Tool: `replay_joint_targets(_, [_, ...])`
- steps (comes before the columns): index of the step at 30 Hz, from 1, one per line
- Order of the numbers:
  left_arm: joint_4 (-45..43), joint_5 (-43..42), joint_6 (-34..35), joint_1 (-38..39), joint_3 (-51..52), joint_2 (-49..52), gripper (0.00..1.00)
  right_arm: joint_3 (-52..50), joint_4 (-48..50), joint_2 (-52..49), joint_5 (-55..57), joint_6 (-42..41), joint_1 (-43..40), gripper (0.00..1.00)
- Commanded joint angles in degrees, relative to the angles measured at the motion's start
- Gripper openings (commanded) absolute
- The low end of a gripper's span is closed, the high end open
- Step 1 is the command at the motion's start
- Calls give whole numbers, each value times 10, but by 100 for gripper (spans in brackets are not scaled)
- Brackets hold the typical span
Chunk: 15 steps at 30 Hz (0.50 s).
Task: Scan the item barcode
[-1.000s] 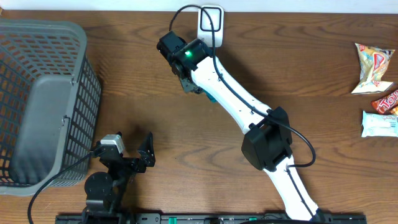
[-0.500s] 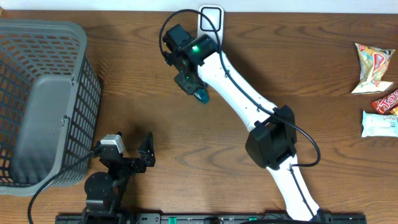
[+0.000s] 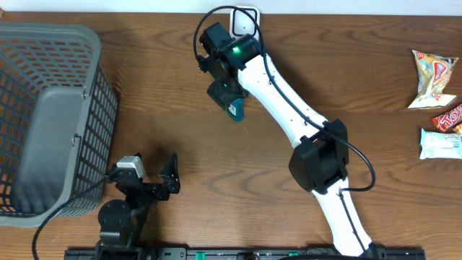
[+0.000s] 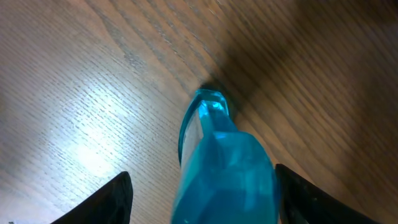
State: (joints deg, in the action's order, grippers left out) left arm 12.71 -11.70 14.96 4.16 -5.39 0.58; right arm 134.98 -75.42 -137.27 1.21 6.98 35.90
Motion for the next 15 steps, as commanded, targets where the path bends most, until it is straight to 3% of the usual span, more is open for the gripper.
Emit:
replay_joint_targets(1, [14, -3, -3, -3, 9, -3, 98, 0, -1, 6, -5, 9, -3, 68])
replay_joint_targets(6, [14, -3, -3, -3, 9, -3, 98, 6, -10, 34, -10, 1, -2, 79])
replay_joint_targets(11, [14, -3, -3, -3, 9, -3, 98, 8, -15, 98, -12, -22, 5, 97])
replay_joint_targets(15, [14, -3, -3, -3, 9, -3, 98, 8, -28, 169, -12, -58, 6, 99])
